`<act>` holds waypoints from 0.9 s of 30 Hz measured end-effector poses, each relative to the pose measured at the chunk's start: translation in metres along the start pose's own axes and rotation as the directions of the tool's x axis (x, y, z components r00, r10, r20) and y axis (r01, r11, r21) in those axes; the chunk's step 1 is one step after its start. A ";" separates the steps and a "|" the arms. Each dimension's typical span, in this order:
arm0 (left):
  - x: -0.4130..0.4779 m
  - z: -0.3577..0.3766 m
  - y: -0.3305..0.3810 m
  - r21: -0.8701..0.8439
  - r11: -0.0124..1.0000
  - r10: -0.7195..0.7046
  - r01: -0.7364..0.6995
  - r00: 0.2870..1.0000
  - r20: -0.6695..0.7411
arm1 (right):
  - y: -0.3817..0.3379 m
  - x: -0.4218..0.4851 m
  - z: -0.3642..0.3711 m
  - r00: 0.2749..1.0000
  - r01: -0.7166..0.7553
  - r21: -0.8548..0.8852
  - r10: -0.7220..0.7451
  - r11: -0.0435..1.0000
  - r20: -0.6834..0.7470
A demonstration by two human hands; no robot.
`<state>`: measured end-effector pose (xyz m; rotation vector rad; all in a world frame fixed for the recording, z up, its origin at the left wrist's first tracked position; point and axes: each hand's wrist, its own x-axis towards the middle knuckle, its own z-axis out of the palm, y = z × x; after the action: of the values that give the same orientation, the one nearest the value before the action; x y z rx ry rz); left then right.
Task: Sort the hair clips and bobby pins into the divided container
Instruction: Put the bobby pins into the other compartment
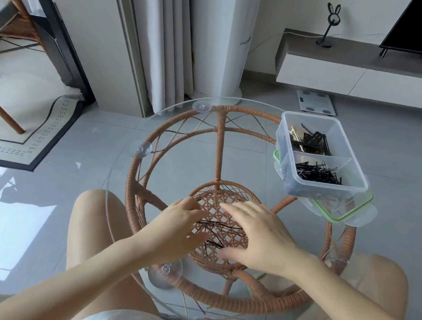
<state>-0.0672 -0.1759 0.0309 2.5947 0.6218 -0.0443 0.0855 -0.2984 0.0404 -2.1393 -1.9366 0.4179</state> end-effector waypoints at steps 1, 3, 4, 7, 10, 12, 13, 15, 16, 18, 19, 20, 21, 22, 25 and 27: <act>-0.001 0.001 0.003 0.011 1.000 0.000 0.000 1.000 0.019 | 0.000 0.001 0.002 0.999 -0.021 -0.100 0.024 0.995 0.031; -0.001 0.002 0.006 0.054 0.999 -0.003 0.001 0.999 0.039 | -0.001 0.005 0.009 0.997 -0.043 -0.171 0.054 0.984 0.063; -0.001 0.002 0.006 0.074 0.997 -0.006 0.003 0.999 0.041 | -0.001 0.007 0.012 0.997 -0.054 -0.141 0.062 0.988 0.051; 0.003 -0.001 0.005 0.111 0.994 -0.018 0.014 0.999 0.036 | -0.004 0.016 0.015 0.996 -0.082 -0.025 0.083 0.996 0.017; 0.002 -0.004 0.002 0.115 0.993 -0.040 0.035 0.998 0.039 | -0.006 0.024 0.015 0.998 -0.037 -0.090 0.041 0.995 0.040; 0.001 -0.005 0.001 0.106 0.994 -0.044 0.039 0.998 0.047 | -0.008 0.026 0.015 0.996 0.001 -0.179 0.014 0.984 0.084; 0.001 -0.006 0.001 0.105 0.994 -0.044 0.038 0.998 0.050 | -0.010 0.026 0.014 0.995 0.024 -0.221 -0.002 0.975 0.100; 0.002 -0.008 0.002 0.106 0.994 -0.044 0.037 0.997 0.062 | -0.010 0.026 0.013 0.992 0.056 -0.263 -0.024 0.963 0.123; 0.003 -0.009 0.003 0.107 0.994 -0.044 0.037 0.997 0.068 | -0.010 0.026 0.013 0.991 0.062 -0.258 -0.029 0.964 0.131; 0.004 -0.011 0.004 0.091 0.995 -0.055 0.049 0.996 0.064 | -0.006 0.025 0.010 0.990 0.050 -0.222 -0.019 0.974 0.140; 0.004 -0.010 0.005 0.073 0.995 -0.069 0.066 0.996 0.047 | -0.004 0.023 0.006 0.992 0.027 -0.187 -0.004 0.982 0.123; 0.003 -0.010 0.007 0.060 0.994 -0.092 0.091 0.996 0.019 | -0.001 0.021 0.000 0.996 -0.003 -0.144 0.016 0.990 0.087; 0.001 -0.008 0.009 0.062 0.991 -0.121 0.122 0.993 -0.012 | 0.001 0.018 -0.009 0.998 -0.035 -0.110 0.041 0.993 0.051; -0.001 -0.007 0.011 0.081 0.985 -0.152 0.154 0.988 -0.037 | 0.005 0.015 -0.019 0.998 -0.063 -0.090 0.065 0.994 0.021; -0.002 -0.003 0.021 0.161 0.963 -0.216 0.216 0.976 -0.016 | 0.022 0.007 -0.057 0.990 -0.135 -0.130 0.127 0.982 -0.066; 0.002 -0.007 0.026 0.194 0.954 -0.244 0.229 0.968 0.061 | 0.042 0.004 -0.081 0.975 -0.193 -0.140 0.174 0.971 -0.140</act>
<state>-0.0544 -0.1928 0.0479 2.6632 0.9348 -0.3007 0.1539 -0.2972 0.1013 -2.3891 -1.7604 0.1632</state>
